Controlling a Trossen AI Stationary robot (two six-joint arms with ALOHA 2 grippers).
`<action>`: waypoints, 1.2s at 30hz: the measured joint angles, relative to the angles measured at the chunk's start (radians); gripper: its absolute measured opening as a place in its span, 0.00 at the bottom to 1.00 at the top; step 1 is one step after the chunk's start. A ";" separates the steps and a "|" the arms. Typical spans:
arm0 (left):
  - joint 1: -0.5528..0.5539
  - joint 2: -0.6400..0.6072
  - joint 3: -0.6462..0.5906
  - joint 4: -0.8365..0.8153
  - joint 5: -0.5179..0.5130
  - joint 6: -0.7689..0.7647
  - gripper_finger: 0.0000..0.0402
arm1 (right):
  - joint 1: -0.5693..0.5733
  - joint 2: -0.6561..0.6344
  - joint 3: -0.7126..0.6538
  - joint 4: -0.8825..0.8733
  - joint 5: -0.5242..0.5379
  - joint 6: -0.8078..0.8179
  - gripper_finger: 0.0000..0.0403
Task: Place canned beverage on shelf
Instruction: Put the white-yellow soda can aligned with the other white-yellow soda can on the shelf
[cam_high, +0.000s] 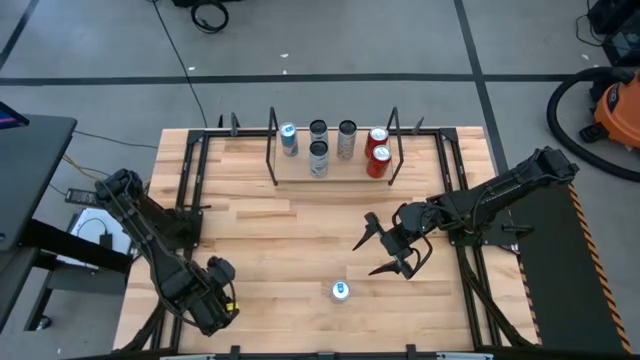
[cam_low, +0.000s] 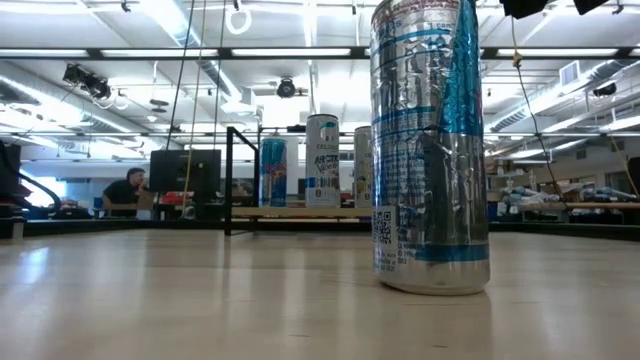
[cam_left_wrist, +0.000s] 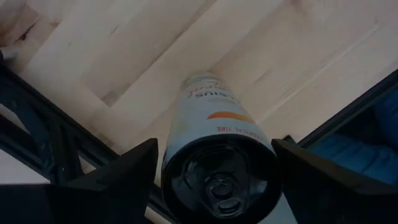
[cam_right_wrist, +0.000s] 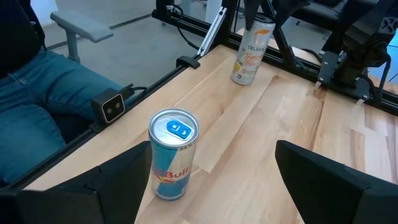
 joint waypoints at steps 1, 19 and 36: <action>0.000 0.000 0.000 0.000 0.000 0.013 0.76 | 0.000 0.000 0.000 0.000 0.000 0.000 0.87; 0.261 0.000 0.000 -0.006 0.003 0.531 0.64 | 0.000 0.000 0.000 0.007 0.000 0.000 0.87; 0.753 0.000 -0.001 0.039 0.036 1.311 0.64 | 0.000 0.000 0.000 0.007 0.000 0.021 0.87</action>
